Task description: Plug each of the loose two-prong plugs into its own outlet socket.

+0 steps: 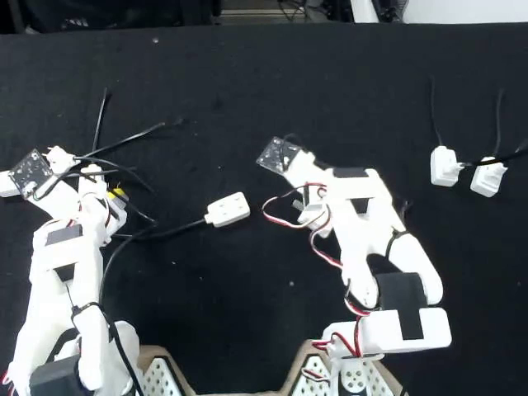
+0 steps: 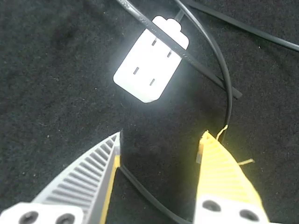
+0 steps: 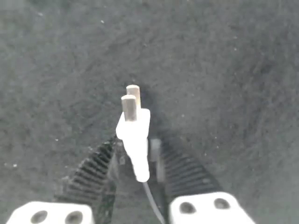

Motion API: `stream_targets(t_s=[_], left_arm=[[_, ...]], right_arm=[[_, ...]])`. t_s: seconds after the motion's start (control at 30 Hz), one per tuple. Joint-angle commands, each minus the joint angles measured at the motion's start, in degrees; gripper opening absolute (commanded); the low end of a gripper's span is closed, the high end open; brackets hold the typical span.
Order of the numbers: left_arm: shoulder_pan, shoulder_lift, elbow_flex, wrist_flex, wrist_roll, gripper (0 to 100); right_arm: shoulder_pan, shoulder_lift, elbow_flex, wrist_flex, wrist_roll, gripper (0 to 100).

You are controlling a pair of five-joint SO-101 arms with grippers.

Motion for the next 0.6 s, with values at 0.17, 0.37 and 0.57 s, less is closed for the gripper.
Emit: stream_targets(t_s=[0.17, 0.37, 0.57], left_arm=[[2.59, -1.76, -1.89, 0.0, 0.18, 27], [6.37, -4.66, -6.37, 10.64, -4.04, 27], [6.81, -21.01, 0.92, 11.43, -4.31, 27]], right_arm=[[-0.26, -25.8, 4.88, 12.75, 0.0, 1.1], [-16.7, -38.9, 14.11, 6.68, -10.2, 1.1], [-31.12, -37.14, 17.89, -6.68, -24.62, 1.1]])
